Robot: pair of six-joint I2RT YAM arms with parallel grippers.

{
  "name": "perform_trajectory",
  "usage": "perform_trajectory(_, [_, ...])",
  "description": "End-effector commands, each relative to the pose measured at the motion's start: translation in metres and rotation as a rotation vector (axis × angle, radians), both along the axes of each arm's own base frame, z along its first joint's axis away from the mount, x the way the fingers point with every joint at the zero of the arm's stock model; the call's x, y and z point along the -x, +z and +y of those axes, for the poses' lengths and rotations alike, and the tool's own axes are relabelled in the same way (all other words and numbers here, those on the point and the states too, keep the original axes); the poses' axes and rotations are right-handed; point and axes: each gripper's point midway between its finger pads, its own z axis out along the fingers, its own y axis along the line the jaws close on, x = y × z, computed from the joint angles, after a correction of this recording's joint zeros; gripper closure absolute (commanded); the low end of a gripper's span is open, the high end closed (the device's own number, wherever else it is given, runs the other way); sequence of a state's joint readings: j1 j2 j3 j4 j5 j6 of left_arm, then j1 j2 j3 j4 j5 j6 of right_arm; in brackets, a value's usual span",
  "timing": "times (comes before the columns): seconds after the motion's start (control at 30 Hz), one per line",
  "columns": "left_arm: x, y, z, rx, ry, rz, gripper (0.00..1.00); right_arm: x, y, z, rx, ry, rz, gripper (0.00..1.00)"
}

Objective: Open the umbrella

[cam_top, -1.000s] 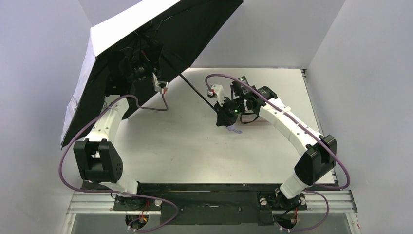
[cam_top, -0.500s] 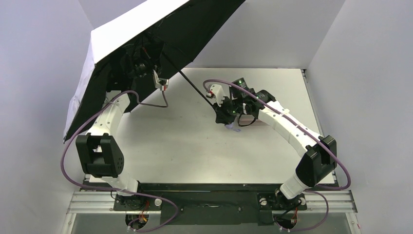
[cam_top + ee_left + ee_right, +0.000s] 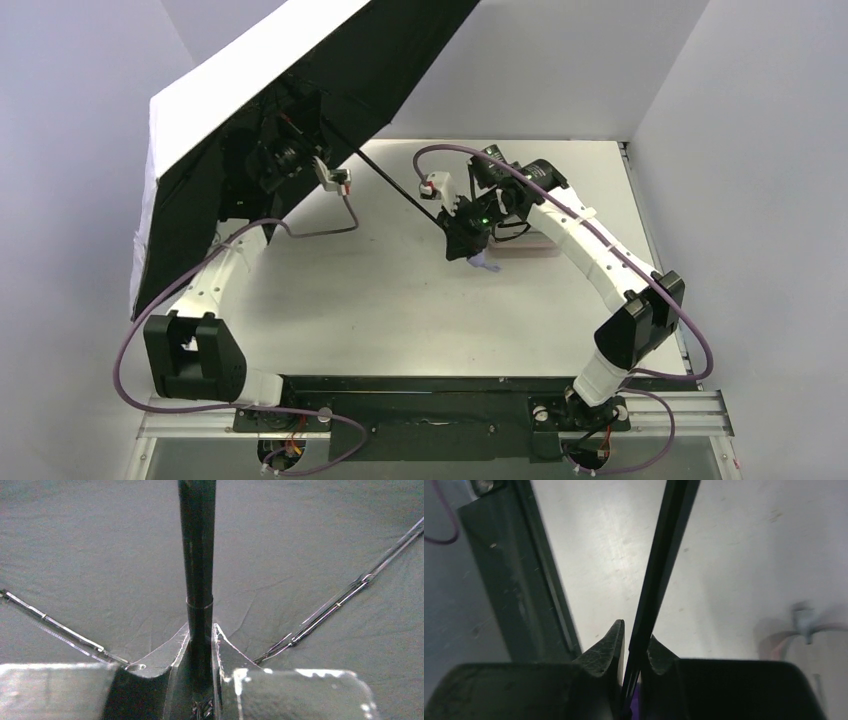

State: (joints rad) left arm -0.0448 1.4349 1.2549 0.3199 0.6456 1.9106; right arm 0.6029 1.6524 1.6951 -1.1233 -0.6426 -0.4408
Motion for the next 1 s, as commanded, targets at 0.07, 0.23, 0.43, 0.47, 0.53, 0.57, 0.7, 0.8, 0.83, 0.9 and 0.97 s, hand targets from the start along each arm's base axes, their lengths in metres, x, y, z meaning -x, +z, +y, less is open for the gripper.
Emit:
perform_trajectory(0.07, [0.003, 0.028, 0.023, 0.136, 0.234, -0.118, 0.93, 0.086, 0.012, -0.020, 0.009, 0.219, 0.261, 0.89])
perform_trajectory(0.23, [0.010, 0.013, -0.015, 0.109, 0.121, -0.080, 0.94, 0.067, 0.022, 0.006, -0.099, 0.160, 0.205, 0.64])
perform_trajectory(0.43, [0.030, -0.005, -0.054, 0.075, -0.032, -0.054, 0.98, 0.044, 0.039, 0.045, -0.218, 0.045, 0.252, 0.51])
perform_trajectory(0.47, [0.035, -0.006, -0.062, 0.068, -0.064, -0.056, 0.99, 0.041, 0.037, 0.049, -0.223, 0.039, 0.270, 0.50])
perform_trajectory(0.53, [0.042, -0.013, -0.071, 0.047, -0.103, -0.056, 1.00, 0.035, 0.038, 0.058, -0.238, 0.026, 0.300, 0.51])
perform_trajectory(0.57, [0.043, -0.017, -0.075, 0.037, -0.113, -0.054, 1.00, 0.033, 0.044, 0.061, -0.251, 0.021, 0.301, 0.53])
perform_trajectory(0.7, [0.052, -0.023, -0.091, 0.031, -0.150, -0.053, 0.99, 0.027, 0.046, 0.071, -0.278, 0.004, 0.336, 0.86])
perform_trajectory(0.8, [0.056, -0.022, -0.098, 0.066, -0.156, -0.044, 0.75, 0.016, 0.051, 0.075, -0.310, -0.030, 0.292, 1.00])
perform_trajectory(0.83, [0.057, -0.022, -0.098, 0.086, -0.158, -0.033, 0.66, 0.012, 0.046, 0.073, -0.309, -0.093, 0.322, 1.00])
perform_trajectory(0.9, [0.058, -0.023, -0.094, 0.122, -0.143, -0.009, 0.54, -0.008, 0.050, 0.071, -0.419, -0.255, 0.319, 1.00])
perform_trajectory(0.97, [0.060, -0.026, -0.090, 0.160, -0.134, 0.023, 0.44, -0.029, 0.072, 0.064, -0.616, -0.392, 0.242, 1.00])
